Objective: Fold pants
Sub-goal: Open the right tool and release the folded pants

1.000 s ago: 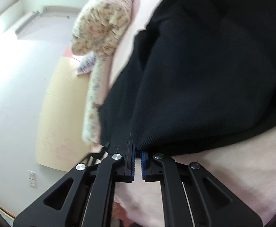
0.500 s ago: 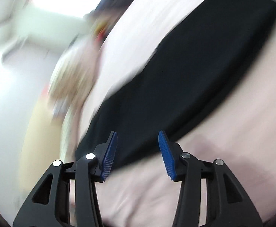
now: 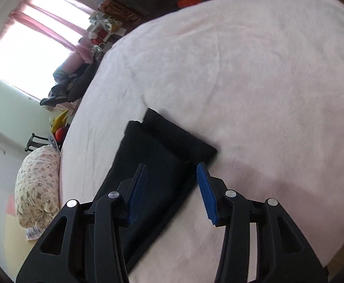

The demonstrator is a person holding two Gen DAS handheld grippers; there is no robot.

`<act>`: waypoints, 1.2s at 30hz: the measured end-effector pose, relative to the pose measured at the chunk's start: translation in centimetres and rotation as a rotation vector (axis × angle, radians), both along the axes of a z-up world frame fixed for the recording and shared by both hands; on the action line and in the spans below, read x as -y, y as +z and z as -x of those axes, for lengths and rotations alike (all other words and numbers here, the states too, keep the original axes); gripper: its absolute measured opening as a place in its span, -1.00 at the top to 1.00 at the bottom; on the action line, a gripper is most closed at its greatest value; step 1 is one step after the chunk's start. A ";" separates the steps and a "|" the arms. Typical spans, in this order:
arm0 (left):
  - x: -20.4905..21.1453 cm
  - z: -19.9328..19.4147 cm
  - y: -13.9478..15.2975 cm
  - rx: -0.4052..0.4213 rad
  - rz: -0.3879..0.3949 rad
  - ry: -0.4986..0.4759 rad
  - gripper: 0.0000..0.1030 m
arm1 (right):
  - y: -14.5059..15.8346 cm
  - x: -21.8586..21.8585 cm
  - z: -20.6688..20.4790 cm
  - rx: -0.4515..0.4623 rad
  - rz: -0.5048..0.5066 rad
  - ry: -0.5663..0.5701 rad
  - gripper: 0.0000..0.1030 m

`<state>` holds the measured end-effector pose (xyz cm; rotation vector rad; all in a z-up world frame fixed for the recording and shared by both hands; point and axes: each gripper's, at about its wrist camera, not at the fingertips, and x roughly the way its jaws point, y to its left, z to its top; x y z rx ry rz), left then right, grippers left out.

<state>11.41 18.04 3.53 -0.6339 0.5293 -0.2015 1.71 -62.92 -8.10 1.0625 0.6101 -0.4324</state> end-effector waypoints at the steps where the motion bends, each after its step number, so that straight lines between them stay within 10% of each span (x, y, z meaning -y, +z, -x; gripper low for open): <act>1: 0.6 -0.2 0.1 0.005 -0.017 -0.013 -0.94 | -0.2 -0.2 -0.5 -0.001 0.004 0.012 0.15; 11: 1.6 -1.1 -0.4 -0.022 -0.009 -0.018 -0.96 | -1.3 -1.1 -1.5 -0.047 0.053 0.043 0.18; 17: 1.4 -1.0 -1.2 -0.056 0.012 -0.021 -0.96 | 0.6 -3.1 -2.8 -0.089 0.285 0.117 0.83; 28: 1.7 -1.0 -1.5 -0.067 0.002 -0.023 -0.96 | 2.7 -0.6 -0.3 0.046 0.234 -0.030 0.86; 36: 1.7 -1.0 -1.6 -0.078 -0.003 -0.021 -0.96 | -1.4 0.2 0.3 -0.039 0.163 -0.089 0.86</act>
